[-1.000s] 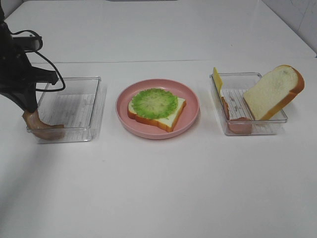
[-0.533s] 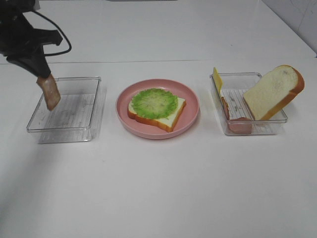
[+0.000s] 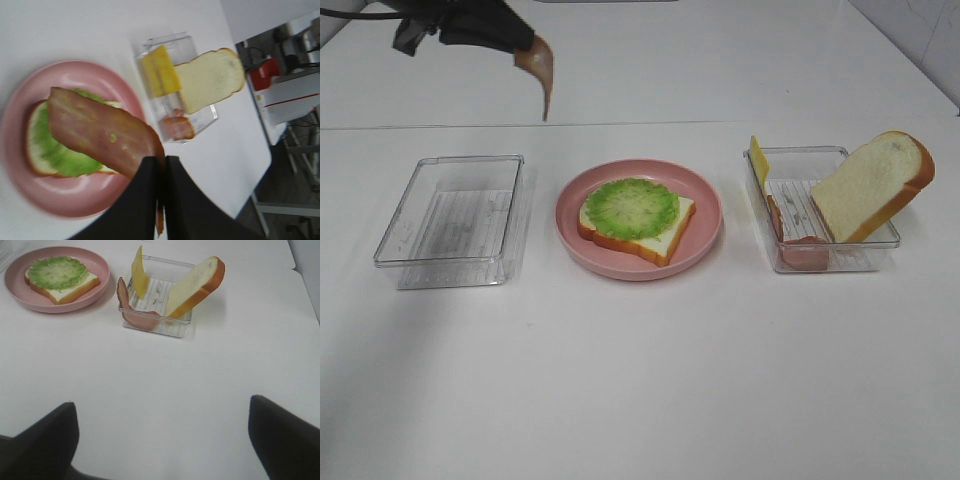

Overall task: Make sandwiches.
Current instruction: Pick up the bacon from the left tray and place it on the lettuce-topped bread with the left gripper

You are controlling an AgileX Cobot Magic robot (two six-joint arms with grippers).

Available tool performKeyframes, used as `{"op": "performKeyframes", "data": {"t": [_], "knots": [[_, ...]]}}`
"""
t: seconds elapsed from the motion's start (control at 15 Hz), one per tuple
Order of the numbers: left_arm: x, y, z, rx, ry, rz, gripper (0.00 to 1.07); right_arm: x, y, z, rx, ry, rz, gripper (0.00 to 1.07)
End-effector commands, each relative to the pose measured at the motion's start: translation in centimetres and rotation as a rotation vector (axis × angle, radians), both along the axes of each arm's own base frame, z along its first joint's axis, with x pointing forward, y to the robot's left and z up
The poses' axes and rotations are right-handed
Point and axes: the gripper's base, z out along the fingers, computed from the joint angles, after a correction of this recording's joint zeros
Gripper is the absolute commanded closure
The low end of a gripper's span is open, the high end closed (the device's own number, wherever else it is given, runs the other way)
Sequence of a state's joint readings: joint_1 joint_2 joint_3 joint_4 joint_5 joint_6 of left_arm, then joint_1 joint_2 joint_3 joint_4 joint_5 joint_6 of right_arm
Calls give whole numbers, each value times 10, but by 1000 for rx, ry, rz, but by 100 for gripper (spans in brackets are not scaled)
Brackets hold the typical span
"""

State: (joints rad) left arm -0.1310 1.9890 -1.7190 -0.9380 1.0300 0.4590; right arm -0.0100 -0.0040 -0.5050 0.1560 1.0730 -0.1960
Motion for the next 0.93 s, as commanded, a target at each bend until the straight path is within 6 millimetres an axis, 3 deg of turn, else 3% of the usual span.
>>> {"op": "performKeyframes", "data": {"t": [0.07, 0.13, 0.4, 0.53, 0.67, 0.93], "knots": [[4, -31, -13, -127, 15, -45, 107, -3, 0, 0, -5, -26, 0, 26], [5, -38, -19, -146, 28, -56, 107, -3, 0, 0, -5, -26, 0, 26], [6, -83, -84, -167, 173, -128, 107, -3, 0, 0, -5, -26, 0, 26], [9, -87, -117, -154, 250, -125, 107, -3, 0, 0, -5, -26, 0, 26], [10, -87, -136, -138, 283, -126, 107, -3, 0, 0, -5, -26, 0, 26], [18, -77, -147, 13, 197, -83, 107, -3, 0, 0, -5, -26, 0, 26]]}}
